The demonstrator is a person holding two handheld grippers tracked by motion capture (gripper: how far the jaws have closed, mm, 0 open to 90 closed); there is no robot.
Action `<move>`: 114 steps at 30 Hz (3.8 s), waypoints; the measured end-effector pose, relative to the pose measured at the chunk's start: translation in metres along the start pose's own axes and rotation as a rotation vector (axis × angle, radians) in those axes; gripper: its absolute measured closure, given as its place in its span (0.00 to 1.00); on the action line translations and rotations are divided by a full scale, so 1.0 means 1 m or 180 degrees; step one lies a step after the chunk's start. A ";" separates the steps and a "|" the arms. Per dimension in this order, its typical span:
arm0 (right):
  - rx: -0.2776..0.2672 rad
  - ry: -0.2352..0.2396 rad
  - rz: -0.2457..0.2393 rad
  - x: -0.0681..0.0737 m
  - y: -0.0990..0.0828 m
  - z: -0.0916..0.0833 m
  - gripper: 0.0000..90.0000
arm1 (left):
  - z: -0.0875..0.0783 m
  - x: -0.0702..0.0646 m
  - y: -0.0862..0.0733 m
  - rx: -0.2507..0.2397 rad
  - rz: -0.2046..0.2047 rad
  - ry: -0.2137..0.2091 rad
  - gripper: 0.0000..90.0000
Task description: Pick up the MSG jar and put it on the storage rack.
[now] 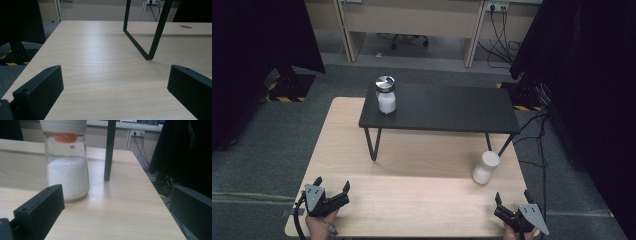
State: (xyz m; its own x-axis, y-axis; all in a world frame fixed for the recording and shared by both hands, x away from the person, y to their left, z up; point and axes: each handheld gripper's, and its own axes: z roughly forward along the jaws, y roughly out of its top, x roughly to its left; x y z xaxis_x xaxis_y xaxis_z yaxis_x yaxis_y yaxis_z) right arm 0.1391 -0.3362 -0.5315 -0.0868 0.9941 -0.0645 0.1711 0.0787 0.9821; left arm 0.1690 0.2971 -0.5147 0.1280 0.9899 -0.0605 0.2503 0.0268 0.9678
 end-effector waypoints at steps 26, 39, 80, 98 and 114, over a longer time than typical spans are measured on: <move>-0.0001 0.0518 0.0134 -0.016 0.031 0.022 0.00 | -0.001 -0.001 0.000 0.0010 0.0038 -0.0038 0.00; -0.0044 0.0621 0.0169 -0.007 0.047 0.037 0.00 | -0.002 0.000 -0.001 -0.0002 0.0034 -0.0059 0.00; -0.0083 0.0667 0.0240 -0.002 0.054 0.068 0.00 | -0.002 -0.002 -0.001 -0.0001 0.0102 -0.0065 0.00; -0.0217 0.0681 0.0319 0.000 0.049 0.078 0.17 | -0.002 -0.002 0.000 0.0014 0.0132 -0.0066 0.00; -0.0231 0.0831 0.0347 -0.004 0.049 0.084 0.27 | -0.001 -0.003 0.000 0.0032 0.0147 -0.0062 0.00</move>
State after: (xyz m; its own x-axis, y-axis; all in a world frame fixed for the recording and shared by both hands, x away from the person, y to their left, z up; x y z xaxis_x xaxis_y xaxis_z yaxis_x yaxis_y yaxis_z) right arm 0.2307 -0.3302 -0.4976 -0.3230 0.9430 0.0805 0.1234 -0.0424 0.9914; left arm 0.1678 0.2948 -0.5141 0.1582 0.9872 -0.0206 0.2533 -0.0204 0.9672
